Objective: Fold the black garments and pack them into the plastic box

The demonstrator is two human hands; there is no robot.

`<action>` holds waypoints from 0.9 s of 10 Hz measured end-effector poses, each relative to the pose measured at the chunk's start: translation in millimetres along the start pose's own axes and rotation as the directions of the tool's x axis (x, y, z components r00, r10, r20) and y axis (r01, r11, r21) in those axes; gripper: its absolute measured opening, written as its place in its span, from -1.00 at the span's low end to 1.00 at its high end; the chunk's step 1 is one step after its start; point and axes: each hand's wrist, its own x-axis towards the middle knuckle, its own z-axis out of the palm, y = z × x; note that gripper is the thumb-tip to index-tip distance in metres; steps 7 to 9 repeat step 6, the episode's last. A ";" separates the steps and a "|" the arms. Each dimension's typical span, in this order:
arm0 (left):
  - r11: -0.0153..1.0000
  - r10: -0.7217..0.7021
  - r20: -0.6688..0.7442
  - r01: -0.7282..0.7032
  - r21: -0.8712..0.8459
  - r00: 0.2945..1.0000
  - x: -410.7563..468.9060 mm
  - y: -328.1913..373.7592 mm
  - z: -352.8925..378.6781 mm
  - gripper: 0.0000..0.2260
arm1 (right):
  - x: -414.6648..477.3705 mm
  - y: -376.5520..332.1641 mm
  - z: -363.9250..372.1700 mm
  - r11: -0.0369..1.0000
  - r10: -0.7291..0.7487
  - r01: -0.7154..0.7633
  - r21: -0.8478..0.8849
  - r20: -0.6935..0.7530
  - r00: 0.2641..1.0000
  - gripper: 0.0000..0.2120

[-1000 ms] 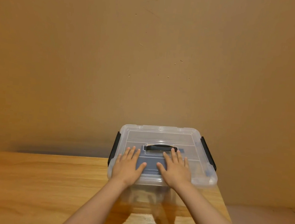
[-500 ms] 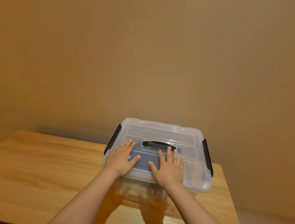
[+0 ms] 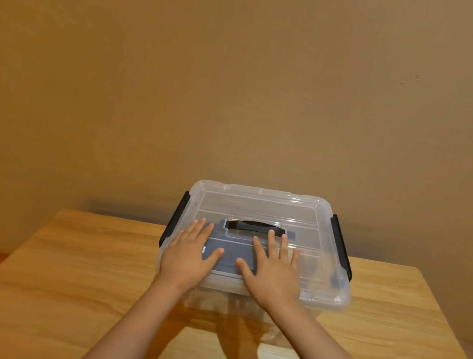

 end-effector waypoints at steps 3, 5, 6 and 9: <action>1.000 0.017 -0.006 -0.017 0.008 1.000 28.8 -63.3 -16.5 -0.39 | 39.9 -58.5 5.9 1.000 -0.003 0.003 -0.004 -0.034 0.999 0.11; 0.995 0.099 -0.017 -0.099 -0.014 0.995 23.0 -63.4 -20.7 -0.39 | 37.5 -59.7 -0.9 1.000 -0.001 0.000 0.029 0.038 0.999 -0.30; 0.982 0.182 -0.005 -0.182 -0.041 0.983 23.9 -65.4 -29.5 -0.37 | 38.4 -47.0 -18.7 0.996 -0.034 0.037 0.085 -0.039 0.999 -0.44; 0.982 0.182 -0.005 -0.182 -0.041 0.983 23.9 -65.4 -29.5 -0.37 | 38.4 -47.0 -18.7 0.996 -0.034 0.037 0.085 -0.039 0.999 -0.44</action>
